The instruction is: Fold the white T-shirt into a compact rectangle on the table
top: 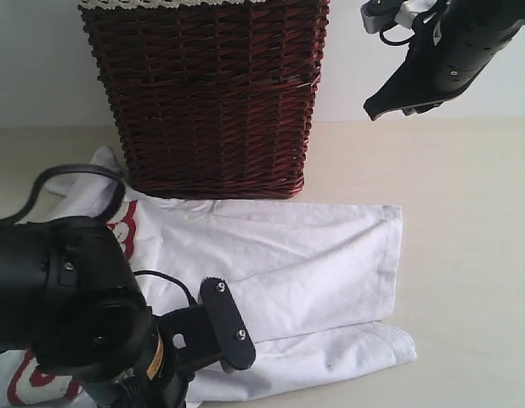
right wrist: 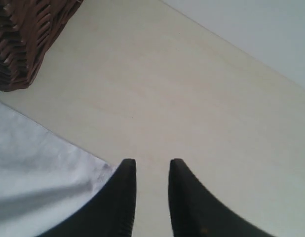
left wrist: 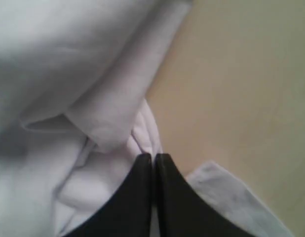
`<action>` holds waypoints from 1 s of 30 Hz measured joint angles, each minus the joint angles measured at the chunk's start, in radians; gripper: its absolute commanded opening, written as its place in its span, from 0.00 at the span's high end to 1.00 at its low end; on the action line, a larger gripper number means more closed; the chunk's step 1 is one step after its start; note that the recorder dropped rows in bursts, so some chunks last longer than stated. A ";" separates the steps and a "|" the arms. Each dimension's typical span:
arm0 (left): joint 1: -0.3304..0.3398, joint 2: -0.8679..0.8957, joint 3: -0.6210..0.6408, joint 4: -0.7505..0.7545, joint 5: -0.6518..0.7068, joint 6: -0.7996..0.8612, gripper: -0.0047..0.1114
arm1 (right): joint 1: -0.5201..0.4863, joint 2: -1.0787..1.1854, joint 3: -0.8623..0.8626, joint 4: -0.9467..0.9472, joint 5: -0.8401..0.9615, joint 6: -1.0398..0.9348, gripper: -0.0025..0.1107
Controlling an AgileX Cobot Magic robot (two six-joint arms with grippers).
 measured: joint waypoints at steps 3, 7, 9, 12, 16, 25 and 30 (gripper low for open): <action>-0.005 -0.044 0.001 -0.079 0.050 0.081 0.96 | 0.000 0.000 0.000 0.012 0.000 -0.008 0.77; -0.005 -0.113 0.001 -0.203 0.071 0.220 0.96 | 0.000 0.004 0.000 0.100 0.022 -0.099 0.77; -0.005 -0.142 0.001 -0.254 0.096 0.275 0.96 | 0.000 0.021 0.000 0.165 0.040 -0.165 0.77; -0.005 -0.172 0.001 -0.291 0.154 0.313 0.96 | 0.000 0.064 0.000 0.243 0.071 -0.268 0.77; -0.005 -0.183 0.001 -0.297 0.244 0.326 0.96 | 0.000 0.116 0.000 0.325 0.125 -0.389 0.80; -0.005 -0.183 0.001 -0.311 0.275 0.334 0.96 | 0.000 0.290 0.000 0.275 0.173 -0.463 0.97; -0.005 -0.183 0.001 -0.378 0.301 0.405 0.96 | 0.000 0.368 0.000 0.176 0.114 -0.396 0.98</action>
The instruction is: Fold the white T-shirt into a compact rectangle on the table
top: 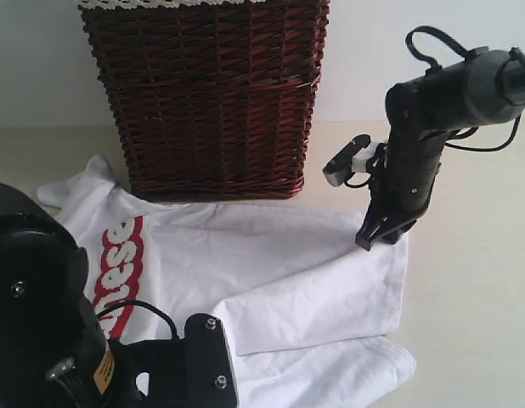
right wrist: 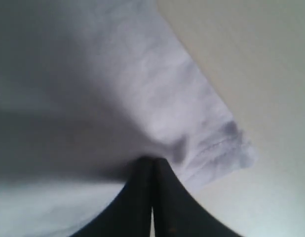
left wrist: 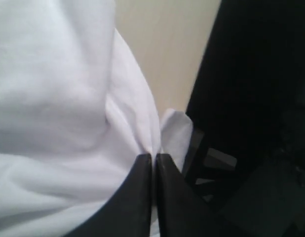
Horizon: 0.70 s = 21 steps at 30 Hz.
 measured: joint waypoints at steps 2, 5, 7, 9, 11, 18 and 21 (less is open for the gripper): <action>0.000 0.000 0.000 -0.045 0.024 0.041 0.96 | 0.000 0.015 0.000 -0.037 -0.027 0.024 0.98; 0.000 -0.002 0.000 -0.098 0.059 0.090 0.96 | 0.002 0.027 -0.004 -0.092 -0.066 0.073 0.98; 0.000 -0.002 0.000 -0.112 0.078 0.107 0.96 | 0.002 0.033 -0.004 -0.138 -0.105 0.112 0.98; 0.000 -0.002 0.000 -0.117 0.098 0.125 0.96 | 0.002 0.037 -0.004 -0.180 -0.140 0.152 0.98; 0.000 -0.002 0.000 -0.119 0.118 0.140 0.96 | 0.002 0.041 -0.004 -0.210 -0.169 0.183 0.98; 0.000 -0.002 0.000 -0.133 0.145 0.190 0.96 | 0.002 0.058 -0.011 -0.362 -0.256 0.342 0.98; 0.000 -0.002 0.000 -0.182 0.187 0.235 0.96 | -0.002 0.072 -0.043 -0.398 -0.269 0.378 0.98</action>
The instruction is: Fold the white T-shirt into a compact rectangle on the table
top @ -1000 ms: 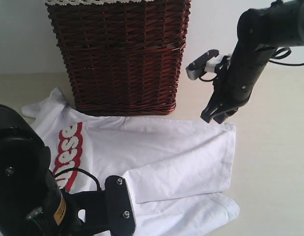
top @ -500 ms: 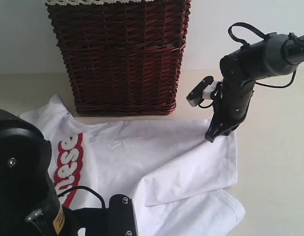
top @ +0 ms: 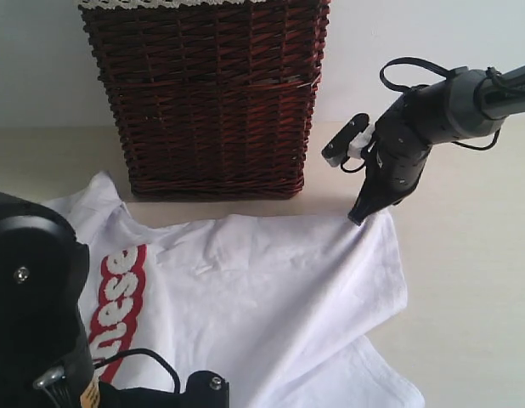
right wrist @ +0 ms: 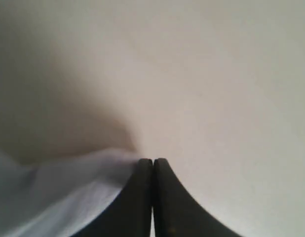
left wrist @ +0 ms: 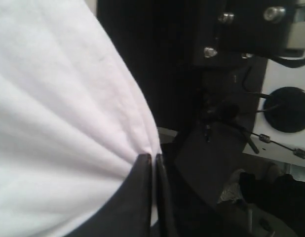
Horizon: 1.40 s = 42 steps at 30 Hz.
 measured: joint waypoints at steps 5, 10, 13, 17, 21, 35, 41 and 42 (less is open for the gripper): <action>0.000 -0.004 0.000 -0.049 0.023 0.045 0.96 | -0.003 0.001 -0.082 -0.001 0.007 0.050 0.98; -0.001 -0.042 0.000 -0.040 -0.129 0.037 0.94 | -0.003 -0.009 -0.097 0.013 0.070 0.060 0.98; -0.001 -0.075 -0.010 -0.030 -0.197 0.027 0.80 | -0.003 -0.045 -0.097 0.030 0.094 0.060 0.98; -0.001 -0.127 -0.041 -0.028 -0.230 0.017 0.54 | -0.003 -0.109 -0.099 0.063 0.122 0.044 0.98; -0.001 -0.173 -0.066 -0.028 -0.238 -0.001 0.52 | -0.003 -0.170 -0.099 0.084 0.164 0.018 0.98; -0.172 0.047 -0.075 -0.167 -0.776 0.003 0.96 | -0.003 -0.264 -0.099 0.210 0.290 -0.059 0.98; -0.212 0.277 -0.132 -0.209 -0.837 -0.011 0.96 | -0.003 -0.261 -0.023 0.461 0.267 -0.369 0.98; -0.212 0.304 -0.151 -0.211 -0.841 -0.014 0.96 | -0.003 -0.255 -0.011 0.495 0.267 -0.430 0.98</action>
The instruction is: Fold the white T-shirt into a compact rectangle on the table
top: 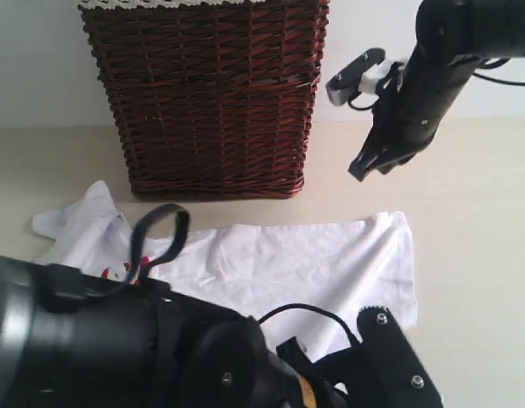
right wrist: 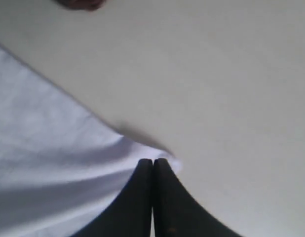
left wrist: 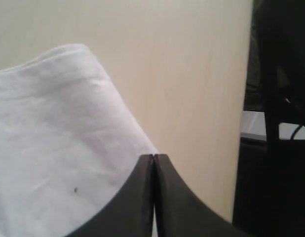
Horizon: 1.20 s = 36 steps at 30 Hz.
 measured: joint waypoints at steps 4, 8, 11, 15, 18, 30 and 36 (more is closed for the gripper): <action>0.000 0.074 -0.077 -0.004 -0.014 -0.003 0.96 | 0.000 0.065 0.040 0.066 -0.004 -0.103 0.98; 0.009 0.142 -0.131 -0.004 -0.016 -0.019 0.96 | -0.002 0.132 0.046 0.066 -0.009 -0.122 0.98; 0.029 0.171 -0.138 0.006 0.047 -0.040 0.96 | -0.002 0.155 0.046 0.049 -0.013 -0.128 0.98; 0.043 0.180 -0.138 0.104 0.109 -0.130 0.96 | -0.002 0.173 0.046 0.047 -0.045 -0.130 0.98; 0.043 0.180 -0.140 0.201 0.118 -0.229 0.96 | -0.002 0.199 0.046 0.047 -0.042 -0.145 0.98; -0.070 0.176 -0.150 0.287 0.198 -0.308 0.96 | -0.004 0.216 0.040 0.045 -0.103 -0.147 0.98; -0.146 0.173 -0.151 0.287 0.236 -0.308 0.96 | -0.004 0.218 0.040 0.045 -0.124 -0.143 0.98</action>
